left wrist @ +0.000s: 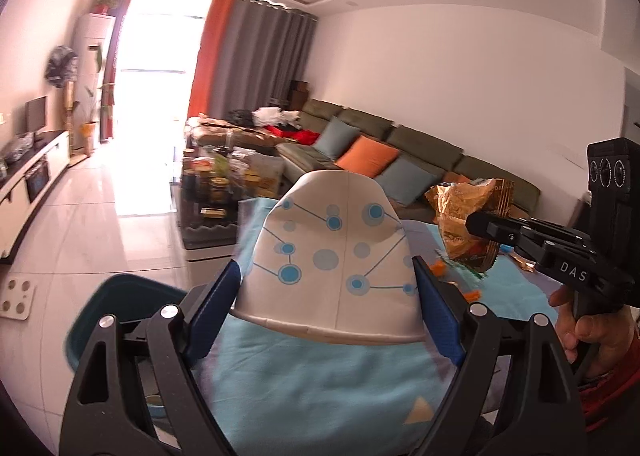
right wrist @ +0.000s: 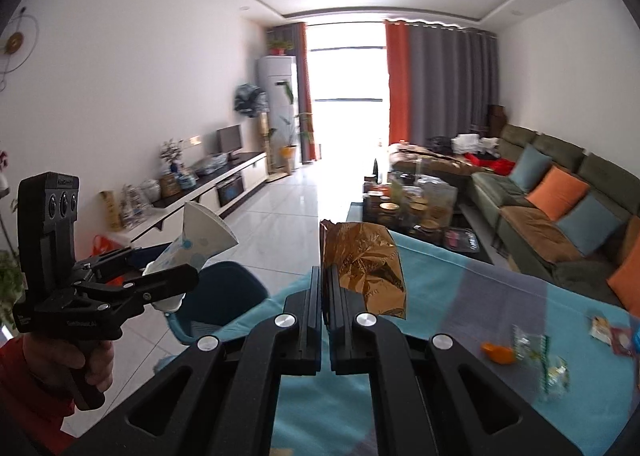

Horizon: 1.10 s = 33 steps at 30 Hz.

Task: Collect trash
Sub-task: 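Carry the paper cup and gold wrapper over the teal bin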

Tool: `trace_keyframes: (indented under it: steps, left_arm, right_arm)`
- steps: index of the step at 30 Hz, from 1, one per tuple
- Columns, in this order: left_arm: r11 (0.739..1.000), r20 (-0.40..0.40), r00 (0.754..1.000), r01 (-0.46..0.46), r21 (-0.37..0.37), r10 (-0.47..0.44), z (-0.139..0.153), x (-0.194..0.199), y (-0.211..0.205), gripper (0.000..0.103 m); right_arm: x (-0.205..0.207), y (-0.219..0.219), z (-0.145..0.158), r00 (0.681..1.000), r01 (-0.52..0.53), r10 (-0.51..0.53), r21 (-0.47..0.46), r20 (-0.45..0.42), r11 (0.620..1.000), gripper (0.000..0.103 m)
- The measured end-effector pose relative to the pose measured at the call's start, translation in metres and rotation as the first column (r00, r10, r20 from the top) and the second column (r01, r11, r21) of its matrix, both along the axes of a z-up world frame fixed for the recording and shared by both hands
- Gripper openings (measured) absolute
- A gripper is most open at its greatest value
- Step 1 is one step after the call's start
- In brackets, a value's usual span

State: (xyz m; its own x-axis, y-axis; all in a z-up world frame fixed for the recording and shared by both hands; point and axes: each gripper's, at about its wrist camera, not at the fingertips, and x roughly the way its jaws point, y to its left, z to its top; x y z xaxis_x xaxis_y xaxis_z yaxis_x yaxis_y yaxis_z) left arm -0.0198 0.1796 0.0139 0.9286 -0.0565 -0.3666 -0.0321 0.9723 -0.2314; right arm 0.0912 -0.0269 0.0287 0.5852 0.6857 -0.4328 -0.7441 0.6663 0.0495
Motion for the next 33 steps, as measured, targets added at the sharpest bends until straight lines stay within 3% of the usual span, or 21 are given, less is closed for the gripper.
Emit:
trace_keyframes:
  steps: [9,19,27,33]
  left_arm:
    - [0.985,-0.024,0.986,-0.167,0.041,0.168,-0.001,-0.047,0.052,0.084]
    - [0.952,-0.108,0.946,-0.305,0.031,0.306,-0.027,-0.071,0.119,0.085]
    - [0.941,-0.197,0.923,-0.339,-0.004,0.331,-0.062,-0.040,0.156,0.085]
    - [0.940,-0.264,0.907,-0.341,-0.007,0.328,-0.096,-0.006,0.179,0.085]
  right_arm:
    - [-0.005,0.066,0.003,0.983,-0.181,0.181,-0.009,-0.015,0.983,0.002]
    - [0.005,0.143,-0.010,0.936,-0.344,0.338,-0.052,-0.095,0.938,0.002]
    - [0.020,0.194,-0.035,0.898,-0.406,0.386,-0.062,-0.213,0.912,0.002]
    - [0.045,0.230,-0.062,0.843,-0.432,0.390,-0.034,-0.369,0.901,0.002]
